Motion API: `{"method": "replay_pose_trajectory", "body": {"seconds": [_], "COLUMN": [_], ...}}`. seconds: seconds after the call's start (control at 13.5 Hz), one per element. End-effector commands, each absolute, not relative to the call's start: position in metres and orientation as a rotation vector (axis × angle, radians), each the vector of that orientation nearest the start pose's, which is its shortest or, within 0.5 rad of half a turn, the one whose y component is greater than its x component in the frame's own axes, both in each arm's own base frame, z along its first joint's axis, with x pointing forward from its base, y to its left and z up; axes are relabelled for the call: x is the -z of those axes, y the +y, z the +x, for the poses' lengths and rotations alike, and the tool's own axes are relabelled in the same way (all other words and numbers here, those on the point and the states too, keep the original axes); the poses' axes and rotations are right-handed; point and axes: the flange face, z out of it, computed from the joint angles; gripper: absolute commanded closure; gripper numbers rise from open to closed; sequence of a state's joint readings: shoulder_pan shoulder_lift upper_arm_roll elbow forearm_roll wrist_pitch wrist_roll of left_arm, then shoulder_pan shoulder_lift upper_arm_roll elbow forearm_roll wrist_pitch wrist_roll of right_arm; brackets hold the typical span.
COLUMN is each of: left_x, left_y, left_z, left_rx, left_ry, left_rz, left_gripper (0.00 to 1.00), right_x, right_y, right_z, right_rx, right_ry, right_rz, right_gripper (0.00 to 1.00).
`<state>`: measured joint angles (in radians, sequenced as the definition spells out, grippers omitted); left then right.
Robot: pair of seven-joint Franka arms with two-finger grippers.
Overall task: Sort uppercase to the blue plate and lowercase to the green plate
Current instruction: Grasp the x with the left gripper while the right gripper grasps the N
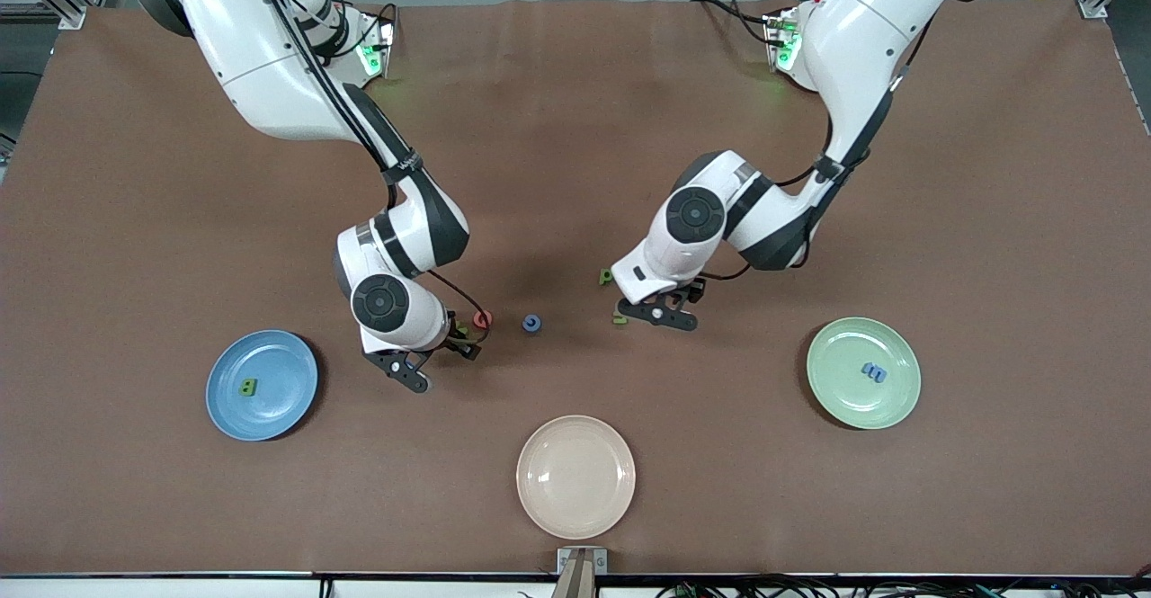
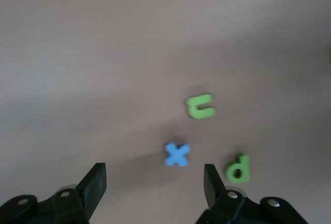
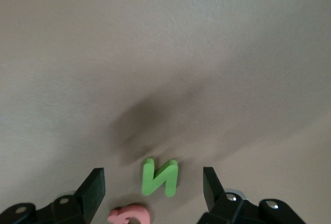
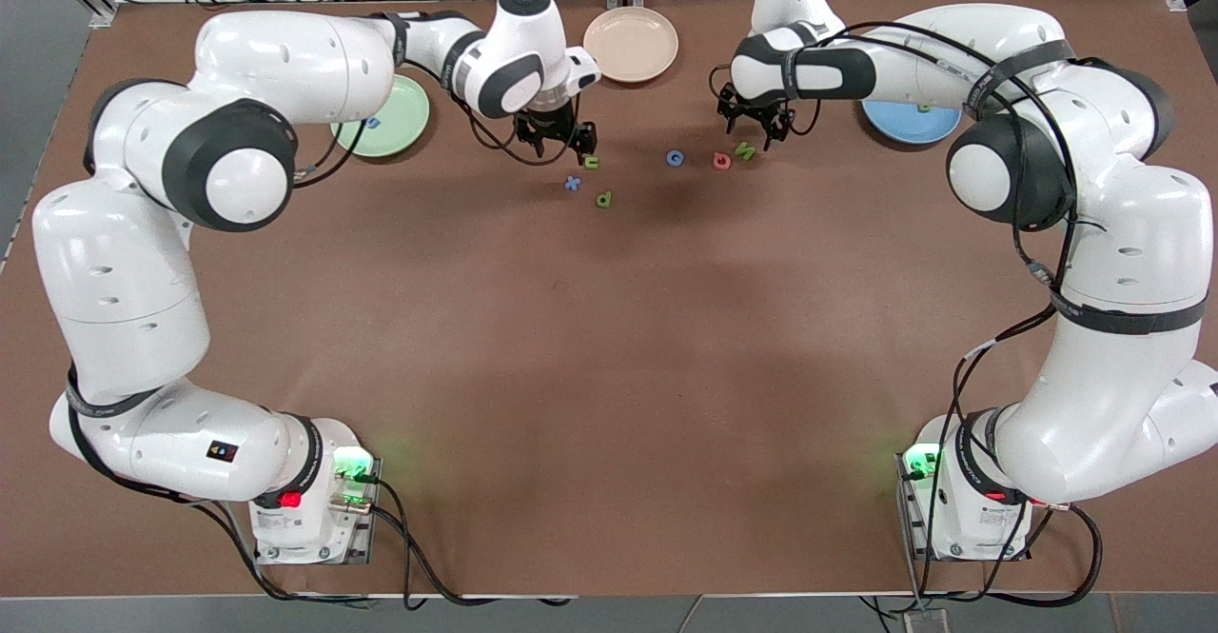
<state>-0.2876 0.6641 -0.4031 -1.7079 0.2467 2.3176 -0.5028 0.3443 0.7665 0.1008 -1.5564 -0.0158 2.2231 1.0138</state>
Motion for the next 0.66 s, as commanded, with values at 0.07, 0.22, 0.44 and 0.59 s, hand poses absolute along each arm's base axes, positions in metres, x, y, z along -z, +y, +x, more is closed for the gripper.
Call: {"method": "replay_pose_trajectory", "body": {"seconds": [0.07,0.22,0.44,0.59], "left_x": [-0.209,-0.195,-0.185,-0.176], "left_y": [-0.414,-0.413,-0.414,-0.415], "left_z": [0.533,0.530,0.530,0.527], "left_rx": [-0.008,-0.012,-0.007,-0.028], "left_ry": [0.537,0.572,0.557,0.531], "left_rz": [-3.138,-3.111,-3.124,-3.126], "left_gripper": [0.19,0.21,0.28,0.30], "right_x": [-0.178,-0.177,-0.176,-0.175], "right_y": [0.286,0.288,0.291,0.292], "right_z": [0.617,0.616,0.613,0.612], "right_rx": [-0.167,-0.169,-0.175,-0.177], "right_ry": [0.951,0.949,0.940,0.943], "right_rz": [-2.994,-2.996,-3.001,-3.001], "right_gripper": [0.16,0.22,0.52,0.68]}}
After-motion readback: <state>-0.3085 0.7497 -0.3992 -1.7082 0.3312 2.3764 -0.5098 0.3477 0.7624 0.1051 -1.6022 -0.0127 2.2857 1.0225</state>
